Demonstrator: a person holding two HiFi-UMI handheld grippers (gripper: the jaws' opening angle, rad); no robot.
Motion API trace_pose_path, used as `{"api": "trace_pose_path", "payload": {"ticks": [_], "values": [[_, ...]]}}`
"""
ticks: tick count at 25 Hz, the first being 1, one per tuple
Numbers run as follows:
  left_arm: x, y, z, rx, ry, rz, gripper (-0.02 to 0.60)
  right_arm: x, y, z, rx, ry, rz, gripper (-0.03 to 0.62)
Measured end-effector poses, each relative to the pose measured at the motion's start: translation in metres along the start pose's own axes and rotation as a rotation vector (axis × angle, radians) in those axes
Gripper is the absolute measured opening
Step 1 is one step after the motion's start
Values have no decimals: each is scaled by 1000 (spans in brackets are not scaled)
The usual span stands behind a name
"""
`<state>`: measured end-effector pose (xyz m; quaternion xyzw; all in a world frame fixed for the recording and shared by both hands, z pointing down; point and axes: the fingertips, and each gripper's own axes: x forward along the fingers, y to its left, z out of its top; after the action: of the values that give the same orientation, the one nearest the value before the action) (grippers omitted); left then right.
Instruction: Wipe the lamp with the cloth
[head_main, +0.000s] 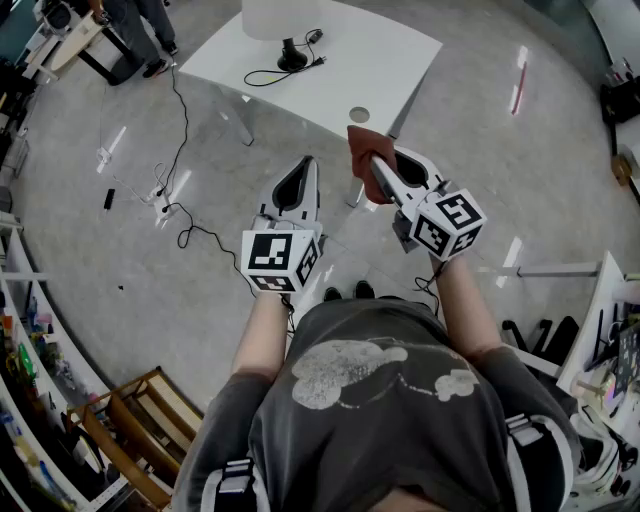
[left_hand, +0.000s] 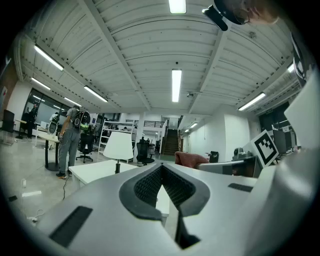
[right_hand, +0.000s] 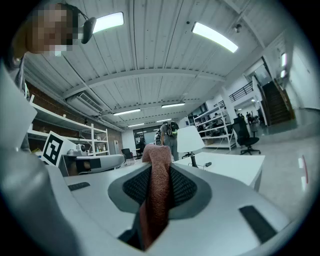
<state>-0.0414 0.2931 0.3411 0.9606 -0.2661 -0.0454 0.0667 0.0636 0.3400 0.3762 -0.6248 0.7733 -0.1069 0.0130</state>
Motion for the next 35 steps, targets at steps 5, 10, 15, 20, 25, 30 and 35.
{"api": "trace_pose_path", "payload": {"ticks": [5,10,15,20,25,30,35], "values": [[1,9,-3,-4,-7,-9,8,4,1,-6,3,3,-15,86],[8,20,-3,6,0,-9,8,13,-10,-5,10,-1,-32,86],[32,25,-11,7,15,23,8,26,-47,-4,33,-11,-24,86],[80,35,-19,7,30,82,8,52,-94,1,49,-1,25,86],[128,41,-18,11,43,142,8,74,-143,17,57,6,69,86],[168,45,-10,22,36,193,8,94,-183,33,62,12,109,86],[198,50,-5,15,15,245,8,110,-207,42,54,29,152,86]]}}
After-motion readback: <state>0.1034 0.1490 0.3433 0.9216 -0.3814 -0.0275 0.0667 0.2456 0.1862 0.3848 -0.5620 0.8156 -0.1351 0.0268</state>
